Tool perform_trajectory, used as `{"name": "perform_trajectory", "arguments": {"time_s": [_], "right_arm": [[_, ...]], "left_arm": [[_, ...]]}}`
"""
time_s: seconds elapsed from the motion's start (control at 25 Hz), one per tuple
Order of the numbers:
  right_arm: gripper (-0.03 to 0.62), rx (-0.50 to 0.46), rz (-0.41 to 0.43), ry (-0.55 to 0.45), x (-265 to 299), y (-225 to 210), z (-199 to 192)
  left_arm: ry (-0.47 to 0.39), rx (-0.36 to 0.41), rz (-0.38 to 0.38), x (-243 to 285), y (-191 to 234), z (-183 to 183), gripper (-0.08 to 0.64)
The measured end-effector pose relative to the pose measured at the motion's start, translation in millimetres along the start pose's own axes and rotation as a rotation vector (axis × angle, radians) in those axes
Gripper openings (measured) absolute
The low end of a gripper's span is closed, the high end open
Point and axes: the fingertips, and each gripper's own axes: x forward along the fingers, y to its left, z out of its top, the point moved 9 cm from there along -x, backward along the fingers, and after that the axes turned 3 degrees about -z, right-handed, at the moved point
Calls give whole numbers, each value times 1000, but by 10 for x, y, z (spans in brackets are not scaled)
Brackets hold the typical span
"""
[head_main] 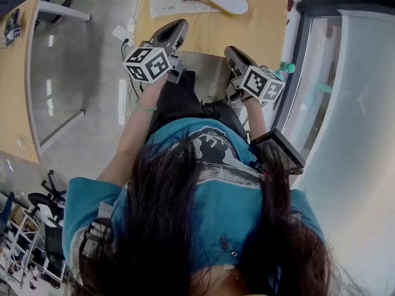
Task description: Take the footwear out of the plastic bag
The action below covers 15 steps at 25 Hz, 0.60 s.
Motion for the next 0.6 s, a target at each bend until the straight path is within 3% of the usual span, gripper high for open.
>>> {"name": "perform_trajectory", "arguments": {"time_s": [0.28,0.6], "right_arm": [[52,-21,30,-10,-656,-200,-270],[52,-3,59,-34,-1531,-501,-739]], "left_arm": [[-36,53,17,-213,-617,-255,0],[-64,59,41,-601,-1492,-899,0]]}}
